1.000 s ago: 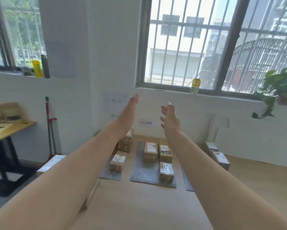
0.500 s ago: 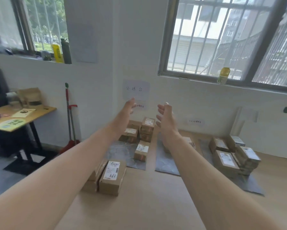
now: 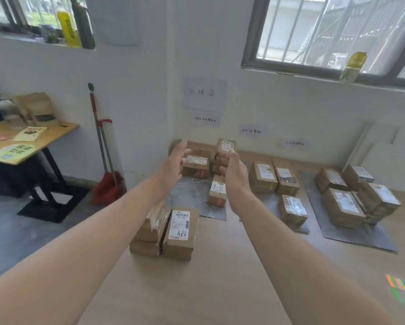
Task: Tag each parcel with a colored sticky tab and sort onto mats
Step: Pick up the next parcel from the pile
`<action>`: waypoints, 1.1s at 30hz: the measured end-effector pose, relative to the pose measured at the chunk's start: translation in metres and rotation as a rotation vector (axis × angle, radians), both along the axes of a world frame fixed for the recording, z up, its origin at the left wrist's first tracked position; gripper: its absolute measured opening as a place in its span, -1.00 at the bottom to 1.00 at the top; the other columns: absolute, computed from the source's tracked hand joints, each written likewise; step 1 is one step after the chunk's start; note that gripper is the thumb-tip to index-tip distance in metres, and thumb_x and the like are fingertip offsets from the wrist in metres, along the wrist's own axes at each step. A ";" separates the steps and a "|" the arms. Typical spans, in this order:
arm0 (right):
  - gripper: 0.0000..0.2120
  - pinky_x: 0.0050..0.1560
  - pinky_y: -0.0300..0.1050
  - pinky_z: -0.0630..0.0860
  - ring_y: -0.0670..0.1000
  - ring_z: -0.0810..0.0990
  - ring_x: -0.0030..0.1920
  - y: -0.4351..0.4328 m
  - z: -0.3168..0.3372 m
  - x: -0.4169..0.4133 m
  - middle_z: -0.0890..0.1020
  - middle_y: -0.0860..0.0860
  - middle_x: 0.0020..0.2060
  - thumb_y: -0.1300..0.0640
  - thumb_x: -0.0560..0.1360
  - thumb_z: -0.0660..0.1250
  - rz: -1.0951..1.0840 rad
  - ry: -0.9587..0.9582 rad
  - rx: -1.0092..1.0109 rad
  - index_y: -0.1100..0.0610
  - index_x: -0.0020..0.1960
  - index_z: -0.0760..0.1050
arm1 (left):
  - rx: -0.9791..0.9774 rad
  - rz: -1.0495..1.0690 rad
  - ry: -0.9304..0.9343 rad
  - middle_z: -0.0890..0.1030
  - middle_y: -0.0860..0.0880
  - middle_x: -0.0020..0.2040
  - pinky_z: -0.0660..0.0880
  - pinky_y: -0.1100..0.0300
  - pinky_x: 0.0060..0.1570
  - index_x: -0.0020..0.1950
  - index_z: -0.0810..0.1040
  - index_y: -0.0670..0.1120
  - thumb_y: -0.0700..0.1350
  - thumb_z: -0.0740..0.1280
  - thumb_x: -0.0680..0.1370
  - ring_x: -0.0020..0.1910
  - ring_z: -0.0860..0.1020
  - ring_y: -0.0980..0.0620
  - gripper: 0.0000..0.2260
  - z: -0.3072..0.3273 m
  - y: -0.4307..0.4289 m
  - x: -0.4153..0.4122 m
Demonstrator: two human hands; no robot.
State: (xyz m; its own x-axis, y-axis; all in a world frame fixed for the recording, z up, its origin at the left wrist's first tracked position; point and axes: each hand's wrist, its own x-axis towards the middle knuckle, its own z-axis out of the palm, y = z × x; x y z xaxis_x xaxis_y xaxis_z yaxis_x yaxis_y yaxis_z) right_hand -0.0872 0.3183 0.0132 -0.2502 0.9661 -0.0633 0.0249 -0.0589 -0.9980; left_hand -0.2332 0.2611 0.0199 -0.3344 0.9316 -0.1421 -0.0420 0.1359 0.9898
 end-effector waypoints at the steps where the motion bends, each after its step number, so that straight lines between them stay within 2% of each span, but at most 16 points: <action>1: -0.59 0.44 0.12 0.37 0.03 0.52 0.34 0.006 -0.007 -0.001 0.60 -0.06 0.27 -0.27 0.59 0.07 -0.001 -0.009 -0.013 -0.11 0.15 0.59 | -0.021 -0.005 -0.004 0.29 -0.15 0.54 0.05 -0.11 0.53 0.54 0.32 0.00 0.36 0.01 0.61 0.58 0.17 -0.12 -0.37 -0.007 0.006 0.000; 3: -0.65 0.44 0.11 0.36 0.02 0.52 0.30 0.019 -0.024 -0.002 0.60 -0.09 0.23 -0.22 0.62 0.07 0.007 -0.009 -0.039 -0.13 0.08 0.58 | -0.054 0.011 -0.006 0.32 -0.14 0.51 0.07 -0.11 0.51 0.47 0.38 0.05 0.40 0.02 0.56 0.55 0.20 -0.12 -0.37 -0.019 0.018 0.002; 5: -0.68 0.39 0.05 0.38 -0.05 0.55 0.21 0.032 -0.044 -0.003 0.63 -0.18 0.09 -0.17 0.65 0.07 0.019 0.003 -0.077 -0.13 0.03 0.59 | -0.084 0.043 -0.019 0.36 -0.08 0.44 0.09 -0.09 0.49 0.36 0.43 0.09 0.35 0.00 0.62 0.46 0.26 -0.02 -0.50 -0.035 0.029 0.003; 7: -0.65 0.41 0.08 0.38 -0.02 0.54 0.25 0.041 -0.064 -0.004 0.62 -0.16 0.13 -0.17 0.66 0.06 0.044 -0.014 -0.116 -0.11 0.12 0.60 | -0.107 0.074 -0.012 0.37 -0.01 0.39 0.15 -0.01 0.42 0.45 0.40 0.04 0.29 -0.02 0.65 0.34 0.29 0.08 -0.48 -0.053 0.037 0.004; 10: -0.51 0.39 0.13 0.44 0.05 0.54 0.29 0.047 -0.096 -0.008 0.60 -0.04 0.23 -0.25 0.58 0.07 0.072 -0.023 -0.190 0.00 0.27 0.56 | -0.167 0.135 0.045 0.42 0.02 0.39 0.24 0.05 0.27 0.51 0.36 0.02 0.30 -0.01 0.65 0.26 0.37 0.07 -0.44 -0.084 0.047 0.003; 12: -0.48 0.40 0.12 0.42 0.03 0.54 0.30 0.047 -0.117 -0.010 0.60 -0.05 0.25 -0.27 0.54 0.07 0.071 -0.058 -0.243 -0.01 0.28 0.56 | -0.243 0.140 0.033 0.41 0.00 0.39 0.22 -0.03 0.41 0.44 0.42 0.03 0.36 0.00 0.61 0.30 0.36 0.07 -0.42 -0.105 0.050 0.004; 14: -0.44 0.47 0.13 0.35 0.01 0.48 0.37 0.046 -0.137 -0.011 0.56 -0.07 0.35 -0.27 0.53 0.07 0.069 -0.086 -0.306 -0.01 0.36 0.53 | -0.342 0.138 0.018 0.38 -0.07 0.47 0.13 -0.15 0.52 0.37 0.47 0.10 0.49 0.01 0.47 0.43 0.33 -0.01 -0.33 -0.124 0.053 0.007; 16: -0.48 0.47 0.10 0.33 0.00 0.47 0.37 0.046 -0.156 -0.010 0.54 -0.08 0.36 -0.22 0.62 0.07 0.067 -0.099 -0.359 0.02 0.42 0.50 | -0.425 0.132 0.018 0.33 -0.12 0.53 0.15 -0.18 0.52 0.40 0.45 0.08 0.55 0.00 0.34 0.50 0.30 -0.11 -0.18 -0.142 0.056 0.009; 19: -0.54 0.34 0.01 0.40 -0.04 0.52 0.22 0.044 -0.179 -0.010 0.58 -0.10 0.21 -0.15 0.68 0.04 0.070 -0.129 -0.429 0.03 0.41 0.50 | -0.525 0.142 0.044 0.35 -0.09 0.52 0.20 -0.17 0.50 0.50 0.38 0.00 0.65 -0.05 0.31 0.48 0.34 -0.13 0.00 -0.167 0.062 0.010; 21: -0.49 0.42 0.07 0.36 0.01 0.49 0.33 0.037 -0.192 -0.012 0.53 -0.09 0.34 -0.22 0.66 0.02 0.085 -0.159 -0.472 -0.01 0.43 0.47 | -0.594 0.170 0.065 0.42 -0.09 0.49 0.25 -0.17 0.47 0.51 0.37 0.06 0.73 -0.08 0.16 0.45 0.40 -0.13 0.13 -0.188 0.064 0.008; 23: -0.42 0.50 0.13 0.29 0.03 0.40 0.46 0.032 -0.206 -0.015 0.43 -0.11 0.47 -0.29 0.62 -0.01 0.109 -0.182 -0.502 -0.07 0.50 0.40 | -0.631 0.201 0.056 0.45 -0.09 0.47 0.27 -0.18 0.45 0.50 0.38 0.09 0.71 -0.10 0.13 0.43 0.42 -0.14 0.12 -0.207 0.066 0.005; 25: -0.46 0.52 0.08 0.27 0.01 0.37 0.49 0.029 -0.219 -0.015 0.40 -0.12 0.50 -0.25 0.65 -0.02 0.126 -0.192 -0.532 -0.08 0.52 0.38 | -0.657 0.227 0.066 0.47 -0.08 0.45 0.29 -0.17 0.44 0.49 0.39 0.06 0.65 -0.12 0.17 0.41 0.44 -0.13 0.07 -0.212 0.063 0.008; 28: -0.51 0.38 -0.12 0.26 -0.09 0.37 0.44 0.025 -0.241 -0.015 0.44 -0.14 0.46 -0.18 0.69 -0.02 0.177 -0.208 -0.517 -0.07 0.51 0.41 | -0.648 0.227 0.113 0.57 -0.04 0.32 0.36 -0.15 0.39 0.37 0.48 0.12 0.67 -0.22 0.20 0.30 0.52 -0.10 0.02 -0.239 0.056 0.006; 29: -0.51 0.34 -0.14 0.27 -0.11 0.38 0.40 0.021 -0.245 -0.017 0.46 -0.14 0.43 -0.19 0.69 -0.03 0.190 -0.228 -0.508 -0.08 0.50 0.43 | -0.655 0.216 0.147 0.58 -0.02 0.32 0.35 -0.15 0.40 0.37 0.47 0.16 0.71 -0.27 0.17 0.31 0.52 -0.10 0.06 -0.253 0.054 0.004; 31: -0.46 0.39 -0.08 0.31 -0.09 0.40 0.41 0.014 -0.257 -0.021 0.49 -0.12 0.42 -0.24 0.65 -0.05 0.208 -0.273 -0.501 -0.10 0.47 0.47 | -0.684 0.207 0.196 0.57 -0.02 0.34 0.32 -0.16 0.42 0.40 0.46 0.18 0.71 -0.33 0.12 0.34 0.50 -0.11 0.12 -0.276 0.052 0.000; 33: -0.49 0.32 -0.10 0.38 -0.07 0.49 0.31 0.012 -0.265 -0.021 0.58 -0.12 0.32 -0.20 0.66 -0.04 0.207 -0.289 -0.543 -0.08 0.38 0.54 | -0.706 0.221 0.220 0.57 -0.03 0.34 0.30 -0.16 0.44 0.43 0.45 0.15 0.67 -0.34 0.18 0.35 0.49 -0.13 0.09 -0.273 0.048 0.003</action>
State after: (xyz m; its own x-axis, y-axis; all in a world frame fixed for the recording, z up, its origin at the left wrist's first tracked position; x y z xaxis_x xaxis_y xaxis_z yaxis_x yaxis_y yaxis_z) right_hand -0.1082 0.3301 -0.2518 -0.3280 0.7112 -0.6218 0.3529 -0.5183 -0.7790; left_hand -0.2304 0.3089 -0.2534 -0.5915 0.5529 -0.5869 0.0463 0.7499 0.6599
